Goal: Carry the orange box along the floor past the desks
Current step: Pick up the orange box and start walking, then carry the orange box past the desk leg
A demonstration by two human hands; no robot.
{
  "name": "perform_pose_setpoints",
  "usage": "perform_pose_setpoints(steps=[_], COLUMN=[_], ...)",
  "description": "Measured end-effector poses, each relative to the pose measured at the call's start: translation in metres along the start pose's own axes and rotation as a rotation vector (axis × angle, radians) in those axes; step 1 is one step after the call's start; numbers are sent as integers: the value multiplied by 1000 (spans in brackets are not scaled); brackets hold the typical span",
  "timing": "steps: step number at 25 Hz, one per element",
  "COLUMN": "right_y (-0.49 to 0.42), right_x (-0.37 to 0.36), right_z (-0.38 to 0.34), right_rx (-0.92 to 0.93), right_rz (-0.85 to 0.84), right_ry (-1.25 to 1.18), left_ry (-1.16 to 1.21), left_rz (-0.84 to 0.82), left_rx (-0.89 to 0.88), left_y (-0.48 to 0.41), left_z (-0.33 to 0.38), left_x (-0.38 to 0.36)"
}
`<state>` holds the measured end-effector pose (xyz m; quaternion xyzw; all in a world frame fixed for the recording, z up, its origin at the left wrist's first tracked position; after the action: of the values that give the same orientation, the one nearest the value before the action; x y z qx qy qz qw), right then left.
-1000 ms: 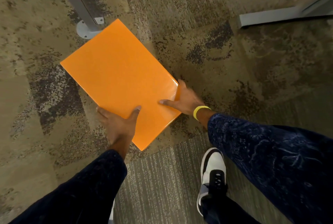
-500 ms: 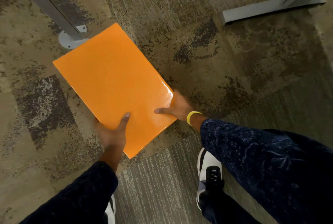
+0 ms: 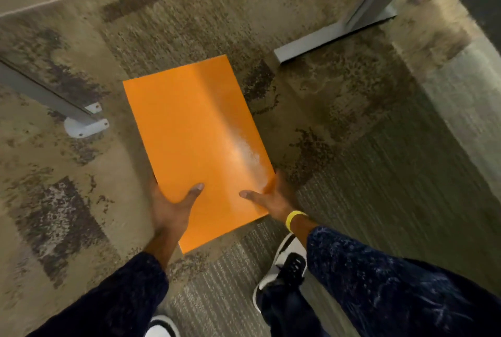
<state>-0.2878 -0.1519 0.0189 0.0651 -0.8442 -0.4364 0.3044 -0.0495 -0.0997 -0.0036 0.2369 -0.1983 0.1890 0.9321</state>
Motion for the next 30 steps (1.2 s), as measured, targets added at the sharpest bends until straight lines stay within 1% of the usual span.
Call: perform_pose_setpoints(steps=[4, 6, 9, 11, 12, 15, 18, 20, 23, 26, 30], right_y=[0, -4, -16, -29, -37, -61, -79, -92, -113, -127, -145], right_x=[40, 57, 84, 98, 103, 113, 114, 114, 113, 109, 97], right_z=[15, 21, 30, 37, 41, 49, 52, 57, 68, 67, 62], right_rx=[11, 0, -25, -25, -34, -78, -82, -139, -220, -247, -289], right_rz=[86, 113, 178, 214, 225, 244, 330, 359, 363, 411, 431], right_ry=[-186, -268, -328, -385, -419, -498, -561, -594, -620, -646, -683], left_ry=[9, 40, 94, 195, 207, 129, 27, -59, -82, -57, -85], left_rz=[-84, -121, -185, -231, -255, -361, -461, -548, -639, -738, -781], left_rx=[-73, -56, -8, -23, -39, -91, -167, -201, -209, -253, -333], left_y=[-13, -23, -34, -42, -46, -68, -99, -121, -143, -163, -189], left_z=[48, 65, 88, 97, 101, 104, 106, 107, 111, 119, 129], left_x=[-34, -59, -101, -125, -135, -166, -192, -212, -238, -254, -267])
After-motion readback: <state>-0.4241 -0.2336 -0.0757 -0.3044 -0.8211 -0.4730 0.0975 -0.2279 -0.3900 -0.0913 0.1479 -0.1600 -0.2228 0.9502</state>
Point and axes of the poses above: each hand's wrist, its own y-axis away from the middle knuckle, its own x-axis out of the back of the hand, z = x × y, the point moved 1 cm from there along -y, towards the middle knuckle, and after that the axes turned 9 degrees about -x, right-handed, at the moved point
